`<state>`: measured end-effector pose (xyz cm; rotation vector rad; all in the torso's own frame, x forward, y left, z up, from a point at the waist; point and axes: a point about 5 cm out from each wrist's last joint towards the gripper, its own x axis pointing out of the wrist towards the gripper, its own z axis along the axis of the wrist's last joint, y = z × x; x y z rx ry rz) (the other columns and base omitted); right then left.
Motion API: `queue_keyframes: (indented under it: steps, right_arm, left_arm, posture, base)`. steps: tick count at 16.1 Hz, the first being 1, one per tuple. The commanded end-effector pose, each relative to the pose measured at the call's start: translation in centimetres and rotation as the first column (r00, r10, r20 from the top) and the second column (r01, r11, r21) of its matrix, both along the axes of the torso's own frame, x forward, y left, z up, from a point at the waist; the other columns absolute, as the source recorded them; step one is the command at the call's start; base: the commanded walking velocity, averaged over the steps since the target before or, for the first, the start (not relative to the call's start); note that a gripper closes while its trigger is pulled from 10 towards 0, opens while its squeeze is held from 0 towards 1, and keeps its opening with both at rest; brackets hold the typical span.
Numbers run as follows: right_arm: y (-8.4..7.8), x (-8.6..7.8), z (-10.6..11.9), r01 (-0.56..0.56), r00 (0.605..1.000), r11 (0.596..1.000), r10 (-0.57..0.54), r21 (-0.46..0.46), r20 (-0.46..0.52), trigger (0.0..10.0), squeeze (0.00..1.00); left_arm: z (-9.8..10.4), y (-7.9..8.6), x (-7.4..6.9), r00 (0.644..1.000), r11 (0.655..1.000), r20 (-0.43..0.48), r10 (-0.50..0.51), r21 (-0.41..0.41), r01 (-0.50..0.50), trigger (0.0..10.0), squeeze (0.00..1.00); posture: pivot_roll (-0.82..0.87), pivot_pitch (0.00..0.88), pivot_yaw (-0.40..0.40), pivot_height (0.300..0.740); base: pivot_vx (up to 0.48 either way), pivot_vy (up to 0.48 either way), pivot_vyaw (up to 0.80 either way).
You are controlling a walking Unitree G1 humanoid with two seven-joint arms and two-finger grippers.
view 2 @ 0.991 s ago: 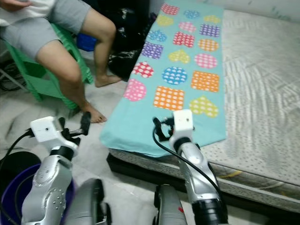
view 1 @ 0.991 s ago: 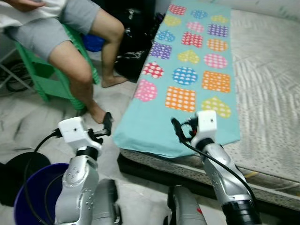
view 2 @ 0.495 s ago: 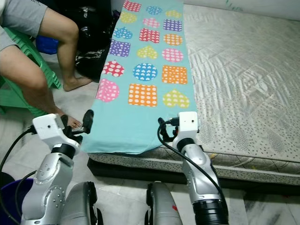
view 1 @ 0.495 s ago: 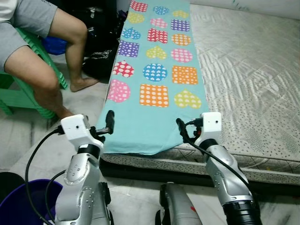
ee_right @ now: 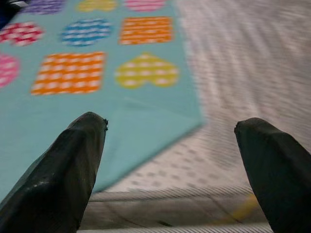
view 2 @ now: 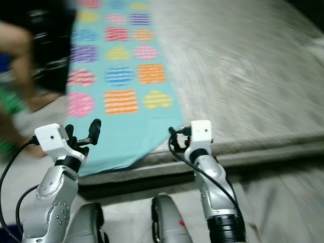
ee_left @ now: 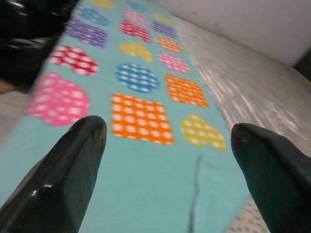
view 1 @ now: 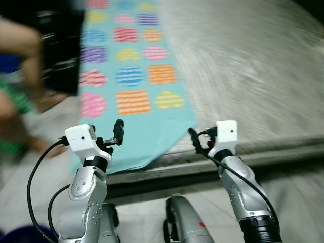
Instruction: Clean up the room
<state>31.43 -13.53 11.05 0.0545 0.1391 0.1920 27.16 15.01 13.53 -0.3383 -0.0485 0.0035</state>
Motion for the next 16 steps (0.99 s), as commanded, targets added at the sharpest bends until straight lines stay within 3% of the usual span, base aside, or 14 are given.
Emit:
queue_keyframes:
  steps: [1, 7, 16]
  right_arm:
    - [-0.10, -0.13, -0.28, 0.000, 1.000, 1.000, 0.000, 0.004, -0.014, 10.0, 0.00]
    - [-0.06, 0.03, -0.20, -0.004, 1.000, 1.000, 0.004, -0.002, -0.003, 10.0, 0.00]
    - [0.08, -0.04, -0.28, -0.009, 1.000, 1.000, 0.009, -0.014, 0.004, 10.0, 0.00]
  left_arm:
    - [-0.12, -0.40, -0.16, 1.000, 1.000, -0.006, -0.008, -0.017, 0.008, 10.0, 0.00]
    - [-0.14, -0.50, 0.02, 1.000, 1.000, -0.003, -0.016, -0.016, 0.016, 10.0, 0.00]
    - [-0.03, -0.58, 0.00, 1.000, 0.999, 0.006, -0.026, -0.021, 0.026, 10.0, 0.00]
  posture:
    - [-0.01, 0.185, -0.078, 0.607]
    - [-0.01, 0.173, -0.079, 0.607]
    - [-0.01, 0.178, -0.077, 0.607]
  base:
    - [0.000, 0.000, -0.68]
    - [0.000, 0.000, -0.07]
    - [0.375, 0.000, 0.38]
